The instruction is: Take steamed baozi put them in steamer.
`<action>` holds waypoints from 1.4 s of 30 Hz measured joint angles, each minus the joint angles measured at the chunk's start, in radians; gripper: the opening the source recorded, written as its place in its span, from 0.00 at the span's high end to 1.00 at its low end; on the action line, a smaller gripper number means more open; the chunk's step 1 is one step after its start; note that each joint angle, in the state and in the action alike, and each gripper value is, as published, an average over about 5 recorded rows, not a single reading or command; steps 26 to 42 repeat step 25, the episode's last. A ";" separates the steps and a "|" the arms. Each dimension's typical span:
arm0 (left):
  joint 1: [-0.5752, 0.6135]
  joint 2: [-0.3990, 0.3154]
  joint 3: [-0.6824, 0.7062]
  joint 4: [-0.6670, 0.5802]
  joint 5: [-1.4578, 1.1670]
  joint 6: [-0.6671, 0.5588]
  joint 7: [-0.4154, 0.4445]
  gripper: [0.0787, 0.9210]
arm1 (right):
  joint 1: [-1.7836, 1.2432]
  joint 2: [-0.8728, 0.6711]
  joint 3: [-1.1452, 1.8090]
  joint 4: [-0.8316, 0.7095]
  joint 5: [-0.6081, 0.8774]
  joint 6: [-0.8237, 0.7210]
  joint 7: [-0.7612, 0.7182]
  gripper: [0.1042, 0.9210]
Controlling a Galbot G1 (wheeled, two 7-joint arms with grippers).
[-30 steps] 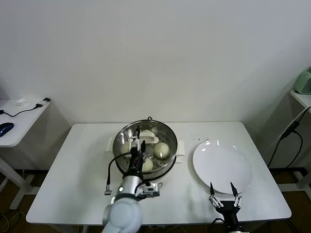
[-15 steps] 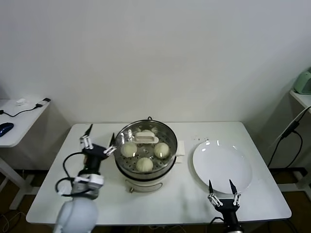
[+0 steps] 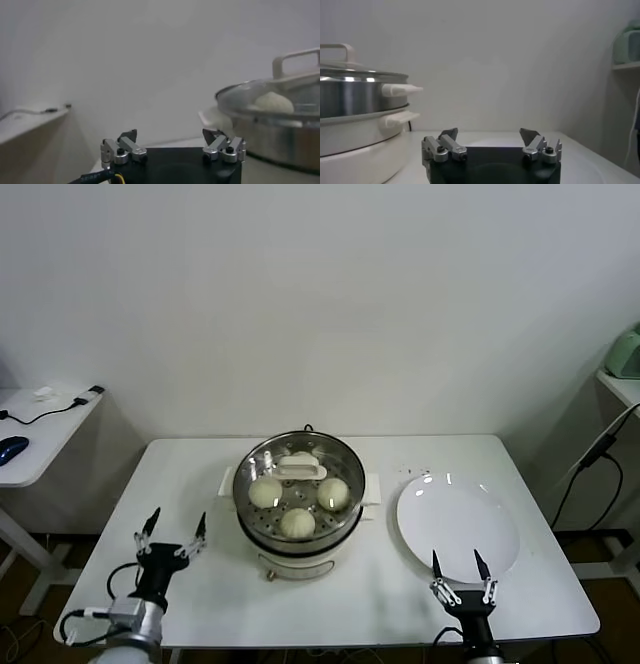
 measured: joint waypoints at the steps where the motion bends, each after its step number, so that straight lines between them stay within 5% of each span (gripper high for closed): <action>1: 0.007 0.000 -0.001 0.013 -0.014 -0.016 0.001 0.12 | 0.000 -0.001 0.000 -0.002 0.002 0.001 0.001 0.12; 17: 0.061 0.001 0.020 0.113 -0.100 -0.157 0.009 0.12 | 0.007 -0.001 -0.008 -0.013 0.021 0.005 0.004 0.12; 42: 0.068 0.001 0.022 0.125 -0.115 -0.178 0.010 0.12 | 0.011 -0.003 -0.007 -0.015 0.026 0.003 0.004 0.12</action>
